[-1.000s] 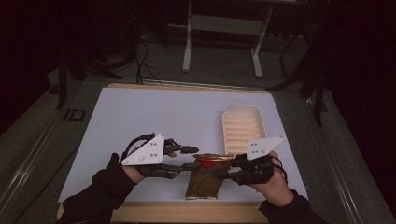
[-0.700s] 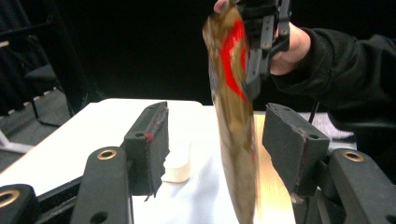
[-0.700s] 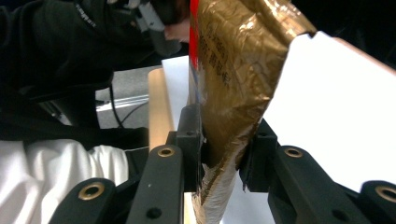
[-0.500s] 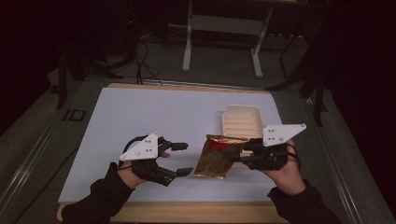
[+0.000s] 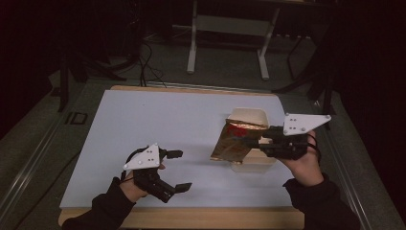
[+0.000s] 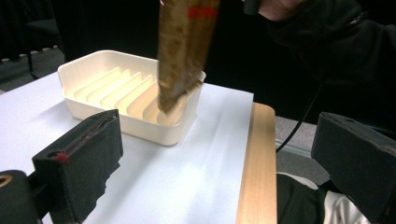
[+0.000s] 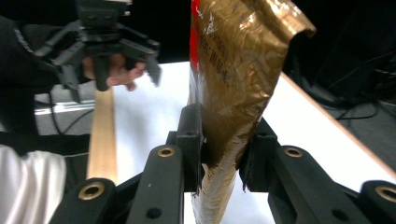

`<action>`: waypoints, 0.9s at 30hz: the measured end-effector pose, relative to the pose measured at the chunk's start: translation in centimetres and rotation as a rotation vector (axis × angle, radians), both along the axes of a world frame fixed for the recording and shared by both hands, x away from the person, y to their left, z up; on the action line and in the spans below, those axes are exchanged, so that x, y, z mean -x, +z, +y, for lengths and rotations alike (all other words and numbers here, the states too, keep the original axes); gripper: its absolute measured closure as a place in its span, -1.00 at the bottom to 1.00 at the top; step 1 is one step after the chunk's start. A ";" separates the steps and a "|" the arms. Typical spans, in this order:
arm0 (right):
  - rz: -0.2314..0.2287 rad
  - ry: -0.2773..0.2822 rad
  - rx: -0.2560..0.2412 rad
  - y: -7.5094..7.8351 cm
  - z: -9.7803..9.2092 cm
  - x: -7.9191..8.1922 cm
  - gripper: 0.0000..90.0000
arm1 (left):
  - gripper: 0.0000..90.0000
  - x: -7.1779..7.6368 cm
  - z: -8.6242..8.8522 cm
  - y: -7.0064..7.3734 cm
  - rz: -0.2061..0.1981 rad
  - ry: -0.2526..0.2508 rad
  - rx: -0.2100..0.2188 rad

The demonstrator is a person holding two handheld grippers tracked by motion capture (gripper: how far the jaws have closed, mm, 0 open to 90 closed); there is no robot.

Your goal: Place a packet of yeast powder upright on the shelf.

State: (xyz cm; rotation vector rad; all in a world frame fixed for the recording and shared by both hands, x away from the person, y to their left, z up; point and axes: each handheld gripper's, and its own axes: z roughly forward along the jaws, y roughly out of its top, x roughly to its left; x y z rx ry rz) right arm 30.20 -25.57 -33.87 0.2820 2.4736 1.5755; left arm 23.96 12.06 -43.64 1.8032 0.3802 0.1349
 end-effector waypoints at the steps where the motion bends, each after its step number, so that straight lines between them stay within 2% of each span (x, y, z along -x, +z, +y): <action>1: -0.007 -0.006 0.003 0.1 -0.2 -0.2 0.62 | -0.94 0.1 0.2 -0.2 -0.004 0.005 0.008; 4: -0.039 -0.033 -0.001 0.2 -1.1 -1.1 0.62 | -0.92 0.2 0.5 -1.0 -0.017 0.027 0.006; 7: -0.073 -0.068 -0.005 0.0 -2.0 -2.2 0.62 | -0.91 0.4 0.7 -1.9 -0.019 0.027 0.001; 12: -0.074 -0.105 0.001 -0.4 -3.4 -3.9 0.62 | -0.91 0.5 1.0 -3.2 0.002 0.017 -0.008; 14: -0.101 -0.122 0.015 -0.7 -4.0 -4.6 0.62 | -0.91 0.6 1.1 -3.3 0.005 0.019 -0.001; 20: -0.062 -0.136 0.057 -1.8 -5.1 -6.5 0.62 | -0.90 0.5 1.9 -3.9 0.012 0.039 0.028; 23: -0.039 -0.144 0.093 -2.5 -5.2 -7.2 0.62 | -0.90 0.4 2.0 -4.1 0.020 0.051 0.019; 27: -0.047 -0.163 0.132 -3.3 -5.5 -7.9 0.62 | -0.90 0.3 2.2 -4.3 0.037 0.055 0.023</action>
